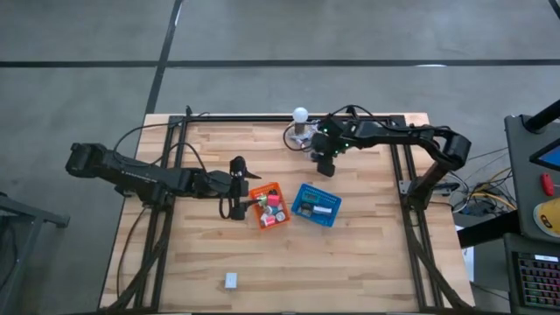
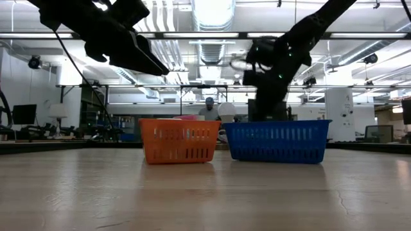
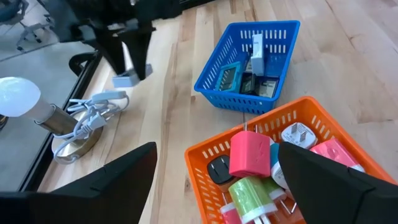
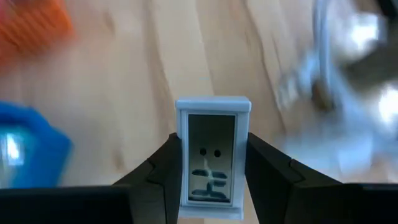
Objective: Pick & Place Office items
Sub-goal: Put the white digital timer into the blue bin
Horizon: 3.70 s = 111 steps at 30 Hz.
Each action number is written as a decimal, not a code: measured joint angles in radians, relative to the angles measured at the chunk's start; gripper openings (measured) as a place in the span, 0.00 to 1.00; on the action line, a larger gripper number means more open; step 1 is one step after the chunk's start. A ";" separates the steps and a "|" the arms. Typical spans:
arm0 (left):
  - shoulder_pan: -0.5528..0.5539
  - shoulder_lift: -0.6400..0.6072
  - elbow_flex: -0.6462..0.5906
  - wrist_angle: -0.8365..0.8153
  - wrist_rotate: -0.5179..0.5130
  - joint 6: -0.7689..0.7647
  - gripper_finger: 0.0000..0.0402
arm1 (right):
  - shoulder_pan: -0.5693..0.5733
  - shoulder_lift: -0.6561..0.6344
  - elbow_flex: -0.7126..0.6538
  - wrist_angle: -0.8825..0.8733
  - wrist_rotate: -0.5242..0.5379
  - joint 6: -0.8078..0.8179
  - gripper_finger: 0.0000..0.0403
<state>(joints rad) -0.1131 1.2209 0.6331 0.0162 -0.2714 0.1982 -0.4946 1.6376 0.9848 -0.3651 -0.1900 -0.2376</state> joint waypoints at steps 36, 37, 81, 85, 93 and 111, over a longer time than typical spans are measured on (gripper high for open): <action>0.000 0.000 -0.002 0.005 0.001 -0.023 0.84 | 0.336 -0.073 -0.702 1.742 -0.017 0.160 0.32; 0.000 0.000 -0.002 0.005 0.001 -0.023 0.84 | 0.361 -0.073 -0.709 1.752 0.009 0.153 0.32; 0.000 0.000 -0.052 0.086 0.005 -0.034 0.84 | 0.632 -0.081 -0.175 0.225 0.265 0.388 0.32; 0.000 0.000 -0.052 0.084 0.005 -0.026 0.84 | 0.628 -0.081 -0.119 0.106 0.259 0.395 0.32; 0.000 0.000 -0.052 0.084 0.005 -0.023 0.84 | 0.592 -0.073 -0.128 0.085 0.238 0.415 0.32; 0.000 0.000 -0.052 0.080 0.005 -0.023 0.84 | 0.579 -0.062 -0.139 0.088 0.239 0.445 0.57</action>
<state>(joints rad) -0.1129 1.2209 0.5812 0.0963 -0.2667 0.1757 0.0845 1.5753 0.8463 -0.2768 0.0494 0.2075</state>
